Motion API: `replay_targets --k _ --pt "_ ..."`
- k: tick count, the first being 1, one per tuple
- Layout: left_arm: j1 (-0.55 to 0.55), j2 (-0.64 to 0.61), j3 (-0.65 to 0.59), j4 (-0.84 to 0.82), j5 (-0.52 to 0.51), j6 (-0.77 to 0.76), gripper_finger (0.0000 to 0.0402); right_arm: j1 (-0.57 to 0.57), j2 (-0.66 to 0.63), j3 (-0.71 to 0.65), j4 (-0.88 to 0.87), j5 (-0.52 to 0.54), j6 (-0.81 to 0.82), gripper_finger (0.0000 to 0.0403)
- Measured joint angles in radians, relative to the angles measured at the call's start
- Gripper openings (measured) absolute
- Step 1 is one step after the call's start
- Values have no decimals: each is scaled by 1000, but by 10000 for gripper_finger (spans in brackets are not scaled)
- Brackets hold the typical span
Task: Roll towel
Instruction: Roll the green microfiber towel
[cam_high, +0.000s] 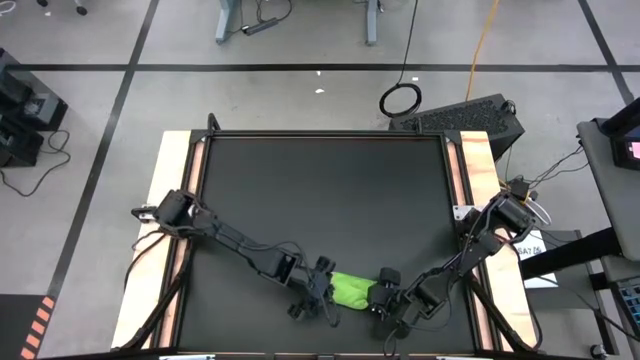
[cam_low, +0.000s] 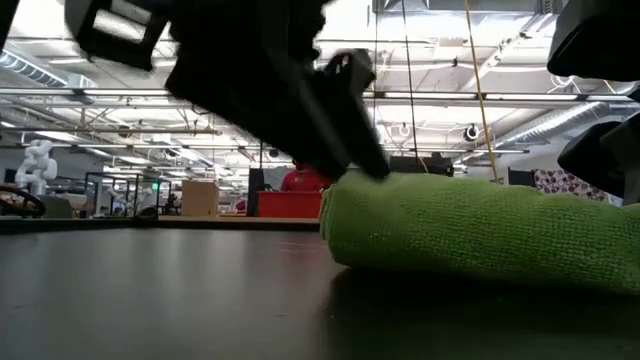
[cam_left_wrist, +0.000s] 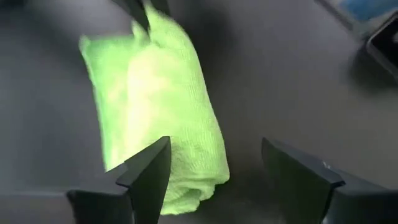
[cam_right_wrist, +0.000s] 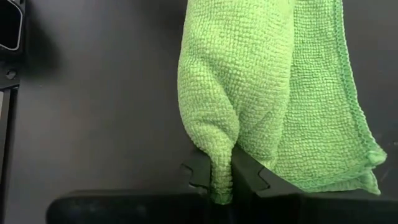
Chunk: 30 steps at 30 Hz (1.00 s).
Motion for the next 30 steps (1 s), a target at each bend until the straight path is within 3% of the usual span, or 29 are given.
replay_targets --k 6,11,15,21,27,30 --pt "0 19 1 29 -37 -14 295 -7 -3 0 2 -9 12 15" --pt "-15 20 0 40 -144 21 316 -7 -3 -1 5 -8 22 15" --pt "-28 29 1 61 -150 82 317 -12 -3 -1 9 -20 22 15" --pt "-6 81 -1 45 -34 1 317 -18 -3 -1 15 -29 25 15" --pt "-16 100 3 14 -152 -67 313 -19 -3 -1 18 -28 25 15" --pt "-8 101 3 14 -154 -111 279 -19 -3 -1 18 -27 25 15"
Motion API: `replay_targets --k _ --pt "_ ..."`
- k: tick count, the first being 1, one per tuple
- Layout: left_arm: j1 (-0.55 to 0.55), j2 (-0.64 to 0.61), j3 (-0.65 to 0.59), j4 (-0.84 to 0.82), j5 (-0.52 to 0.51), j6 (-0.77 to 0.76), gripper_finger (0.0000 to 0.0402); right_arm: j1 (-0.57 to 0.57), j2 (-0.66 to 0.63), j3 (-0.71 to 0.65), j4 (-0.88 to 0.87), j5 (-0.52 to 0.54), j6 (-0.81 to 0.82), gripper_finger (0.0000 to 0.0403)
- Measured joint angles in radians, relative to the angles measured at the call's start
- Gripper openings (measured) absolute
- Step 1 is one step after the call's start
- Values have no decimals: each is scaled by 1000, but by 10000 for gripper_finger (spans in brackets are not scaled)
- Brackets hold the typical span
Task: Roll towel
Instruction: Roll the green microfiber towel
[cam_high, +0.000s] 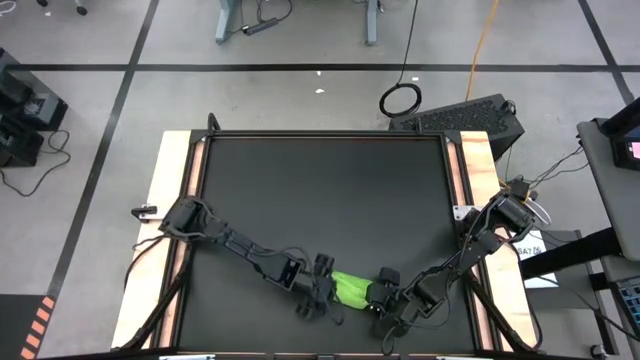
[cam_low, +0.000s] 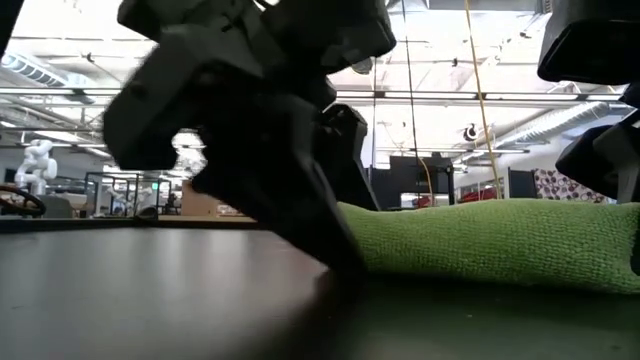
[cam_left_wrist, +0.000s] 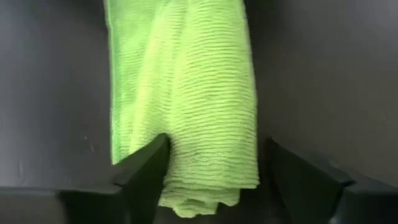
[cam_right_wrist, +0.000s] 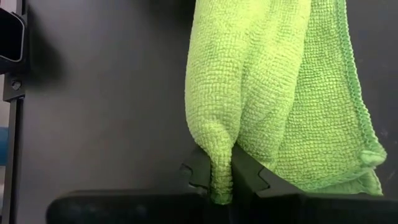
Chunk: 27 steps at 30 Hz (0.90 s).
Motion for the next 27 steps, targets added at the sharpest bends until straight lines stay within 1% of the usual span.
replay_targets --k 1,3,8,9,10,15,22,25,27 --pt "5 0 0 0 -1 -13 260 0 0 0 0 0 0 15" --pt "17 0 0 0 11 -24 209 0 0 0 1 0 0 15" --pt "41 0 0 1 104 -46 53 0 -5 0 0 0 -2 18" --pt "45 0 0 1 124 -46 31 0 -9 0 -2 -4 -5 19" --pt "51 0 0 2 143 -49 20 0 -12 -1 -2 -7 -14 21" --pt "103 0 0 5 306 -174 28 -1 -52 -3 -18 -29 -35 41" --pt "200 2 -2 -11 550 -366 20 3 -114 -3 -84 -43 -34 99" --pt "234 2 -3 -17 586 -435 19 3 -144 -3 -116 -40 -42 120" --pt "255 2 -3 -15 606 -480 19 3 -161 -3 -121 -34 -79 129"
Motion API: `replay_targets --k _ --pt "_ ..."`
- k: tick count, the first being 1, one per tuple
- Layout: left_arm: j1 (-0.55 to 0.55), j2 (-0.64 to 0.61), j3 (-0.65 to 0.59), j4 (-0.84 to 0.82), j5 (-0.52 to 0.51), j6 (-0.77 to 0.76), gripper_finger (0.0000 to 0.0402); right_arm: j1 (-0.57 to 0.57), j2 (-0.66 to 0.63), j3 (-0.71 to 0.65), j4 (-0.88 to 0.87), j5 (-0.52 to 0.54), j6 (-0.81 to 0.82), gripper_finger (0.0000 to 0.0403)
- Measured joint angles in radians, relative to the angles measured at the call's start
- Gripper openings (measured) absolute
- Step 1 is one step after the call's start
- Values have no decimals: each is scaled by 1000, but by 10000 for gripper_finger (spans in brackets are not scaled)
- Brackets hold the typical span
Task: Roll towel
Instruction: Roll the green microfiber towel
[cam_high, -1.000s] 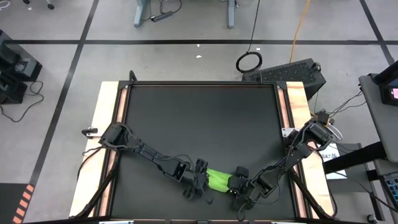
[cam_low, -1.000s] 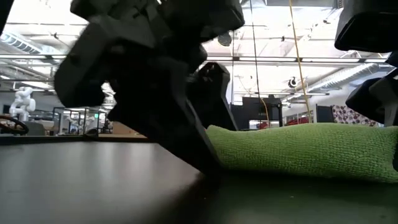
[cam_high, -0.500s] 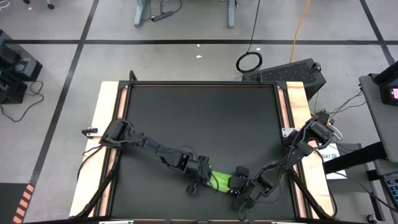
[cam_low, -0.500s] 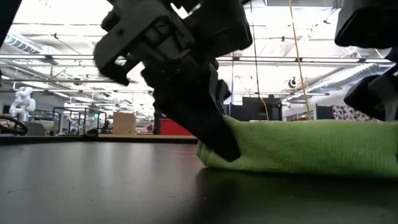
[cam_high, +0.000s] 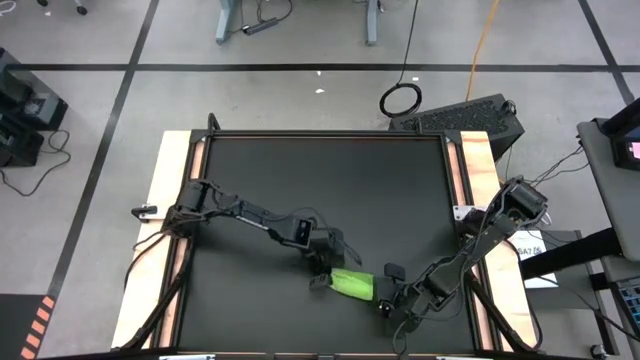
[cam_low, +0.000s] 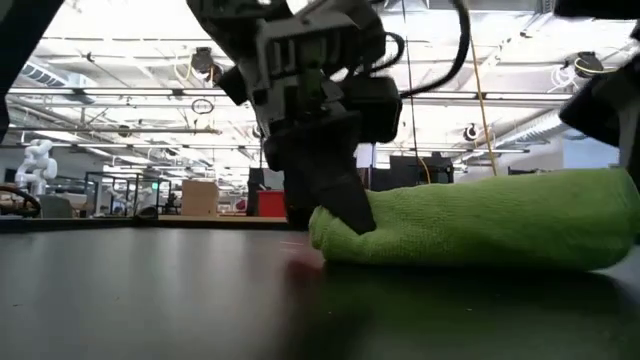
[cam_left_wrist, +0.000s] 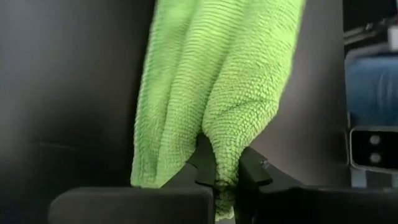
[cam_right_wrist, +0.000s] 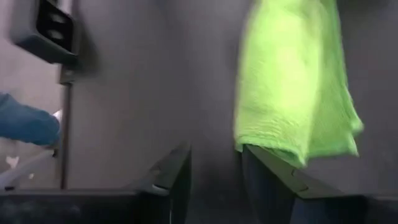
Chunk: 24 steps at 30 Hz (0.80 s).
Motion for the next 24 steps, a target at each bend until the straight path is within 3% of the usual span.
replay_targets --k 14,19,24 --pt "64 45 6 -70 114 -116 17 19 -29 26 112 201 -404 134" --pt "64 47 5 -69 118 -116 17 -21 -9 26 98 190 -427 134" --pt "76 48 5 -70 137 -139 17 -67 21 26 107 111 -464 134"
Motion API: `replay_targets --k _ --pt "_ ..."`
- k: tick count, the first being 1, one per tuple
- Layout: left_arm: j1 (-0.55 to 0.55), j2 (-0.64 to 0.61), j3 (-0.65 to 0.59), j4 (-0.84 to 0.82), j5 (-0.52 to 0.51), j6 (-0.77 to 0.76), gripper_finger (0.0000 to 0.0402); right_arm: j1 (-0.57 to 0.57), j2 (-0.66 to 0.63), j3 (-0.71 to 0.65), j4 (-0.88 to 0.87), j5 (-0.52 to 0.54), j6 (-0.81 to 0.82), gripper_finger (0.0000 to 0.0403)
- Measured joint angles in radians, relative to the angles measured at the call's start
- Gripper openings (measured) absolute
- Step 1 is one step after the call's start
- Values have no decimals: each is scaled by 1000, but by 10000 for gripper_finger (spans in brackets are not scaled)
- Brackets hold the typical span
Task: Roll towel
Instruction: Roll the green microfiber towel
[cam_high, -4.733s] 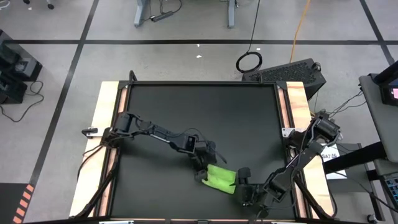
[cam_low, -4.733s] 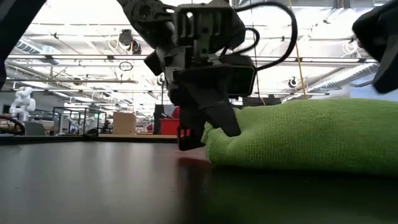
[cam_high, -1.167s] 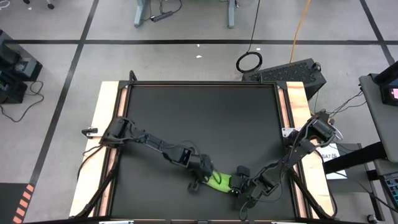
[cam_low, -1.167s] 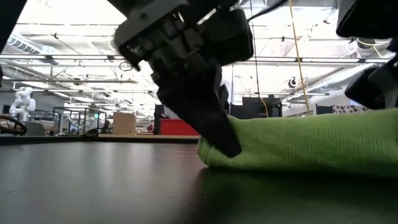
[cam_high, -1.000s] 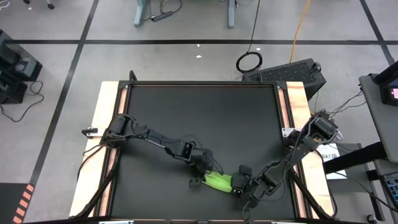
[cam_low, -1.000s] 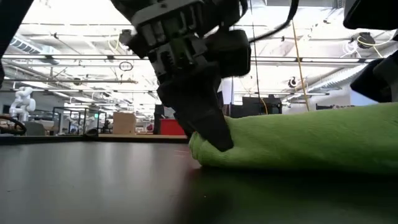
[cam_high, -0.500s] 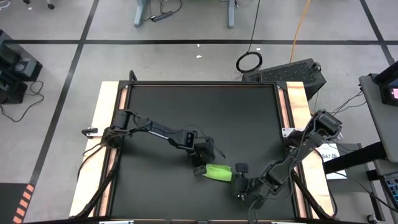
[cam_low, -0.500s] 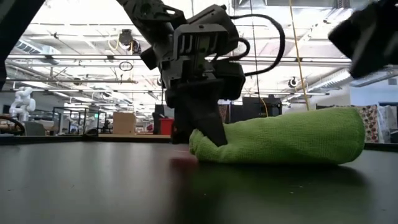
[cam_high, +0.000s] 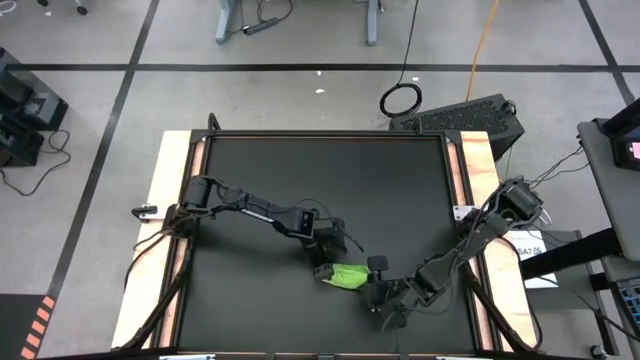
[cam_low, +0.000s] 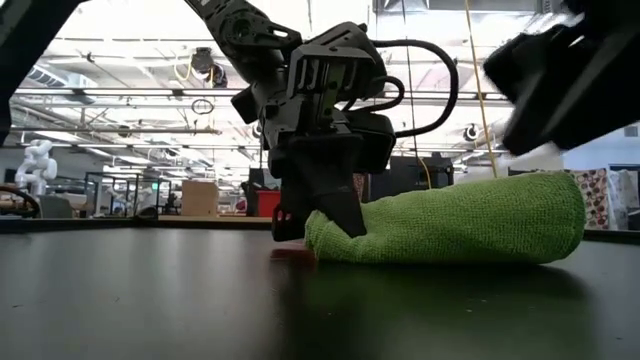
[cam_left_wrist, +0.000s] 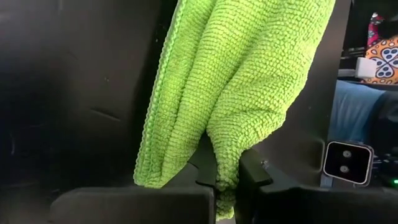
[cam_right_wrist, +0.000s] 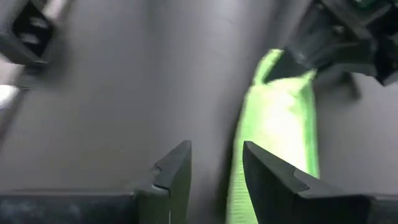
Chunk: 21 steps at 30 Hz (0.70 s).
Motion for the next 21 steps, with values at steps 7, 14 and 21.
replay_targets --k 7,14,21 --pt "0 0 -1 0 11 -3 17 -55 26 0 -5 0 -36 134" --pt "6 1 -3 5 35 -29 17 -110 69 -5 -28 -75 -32 121" --pt "6 3 -3 0 72 -37 38 -150 69 -25 -27 -75 18 87"
